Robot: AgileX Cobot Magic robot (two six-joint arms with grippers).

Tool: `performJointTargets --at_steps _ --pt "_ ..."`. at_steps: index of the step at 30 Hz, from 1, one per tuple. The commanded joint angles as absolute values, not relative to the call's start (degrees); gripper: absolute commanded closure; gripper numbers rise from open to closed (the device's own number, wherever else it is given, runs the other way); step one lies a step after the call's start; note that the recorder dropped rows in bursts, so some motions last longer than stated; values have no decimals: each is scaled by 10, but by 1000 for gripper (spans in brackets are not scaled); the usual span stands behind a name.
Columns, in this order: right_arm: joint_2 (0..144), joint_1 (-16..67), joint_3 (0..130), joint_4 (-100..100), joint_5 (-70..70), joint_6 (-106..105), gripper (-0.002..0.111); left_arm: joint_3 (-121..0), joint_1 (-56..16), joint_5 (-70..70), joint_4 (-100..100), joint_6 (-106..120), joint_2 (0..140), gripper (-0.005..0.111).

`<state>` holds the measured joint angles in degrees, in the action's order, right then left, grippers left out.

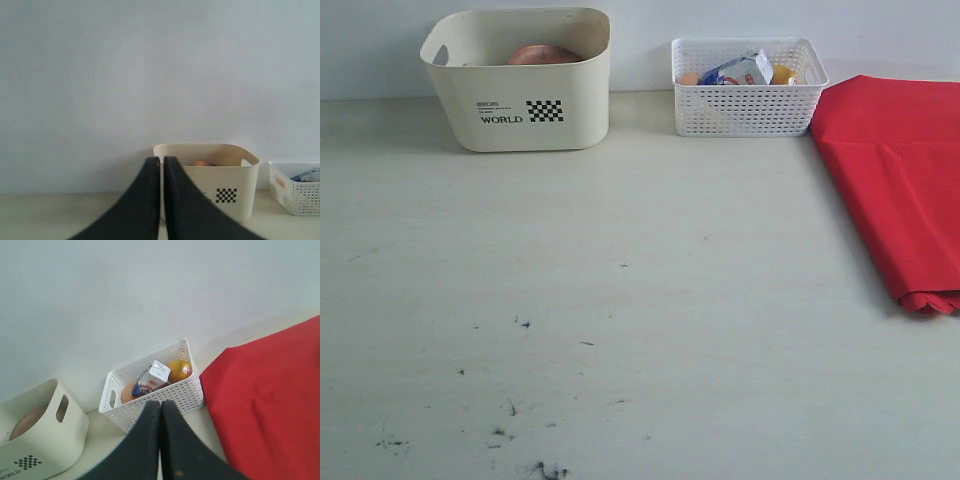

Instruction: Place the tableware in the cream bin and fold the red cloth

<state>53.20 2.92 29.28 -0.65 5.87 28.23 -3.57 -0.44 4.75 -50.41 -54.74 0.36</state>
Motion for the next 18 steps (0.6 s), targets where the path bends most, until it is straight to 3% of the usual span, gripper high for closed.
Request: performJointTargets --at_steps 1,4,18 --pt "528 30 290 -5 61 285 108 0 -7 52 -81 -118 0 102" --pt "528 30 290 -5 61 285 108 0 -6 4 44 50 0 102" --pt "528 30 290 -5 59 285 108 0 -5 -44 38 64 0 102"
